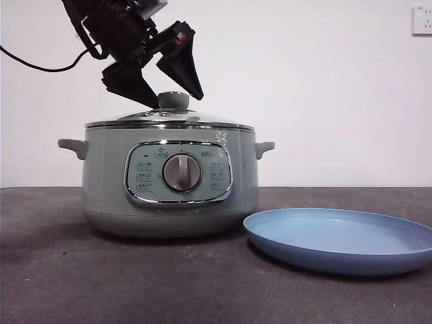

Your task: Take the potato out from the steamer,put the potato on the plate,close the lid

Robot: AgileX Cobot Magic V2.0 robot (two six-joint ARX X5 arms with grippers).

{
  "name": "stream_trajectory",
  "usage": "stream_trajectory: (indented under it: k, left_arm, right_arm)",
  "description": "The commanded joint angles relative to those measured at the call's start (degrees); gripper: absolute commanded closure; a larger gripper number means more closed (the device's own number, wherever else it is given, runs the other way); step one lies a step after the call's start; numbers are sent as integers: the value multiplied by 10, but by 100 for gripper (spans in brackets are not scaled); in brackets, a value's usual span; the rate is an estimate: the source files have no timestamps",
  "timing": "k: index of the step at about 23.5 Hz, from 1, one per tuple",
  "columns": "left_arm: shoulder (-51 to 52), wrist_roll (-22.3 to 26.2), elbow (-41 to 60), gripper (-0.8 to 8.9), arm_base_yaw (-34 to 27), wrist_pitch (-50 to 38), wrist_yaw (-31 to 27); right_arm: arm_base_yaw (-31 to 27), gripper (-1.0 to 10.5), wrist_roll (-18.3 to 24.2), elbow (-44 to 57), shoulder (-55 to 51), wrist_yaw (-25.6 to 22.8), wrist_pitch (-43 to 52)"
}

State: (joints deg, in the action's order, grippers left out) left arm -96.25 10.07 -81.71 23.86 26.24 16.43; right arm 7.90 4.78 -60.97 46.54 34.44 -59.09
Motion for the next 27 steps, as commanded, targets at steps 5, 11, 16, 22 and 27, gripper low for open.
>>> stream_trajectory:
  k: [5,11,16,22,27]
  left_arm:
    - [-5,5,0,715,2,-5,0]
    - [-5,5,0,825,2,-14,0]
    - [0,-9,-1,825,1,-29,0]
    - [45,-11,-1,825,-4,-35,-1]
    - [127,-11,-1,825,-21,2,-21]
  right_arm:
    - [1,318,-2,0,0,-3,3]
    - [1,318,-2,0,0,-3,3]
    - [1,319,-2,0,0,-3,3]
    - [1,319,-4,0,1,-3,8]
    - [2,319,-29,0,18,-2,39]
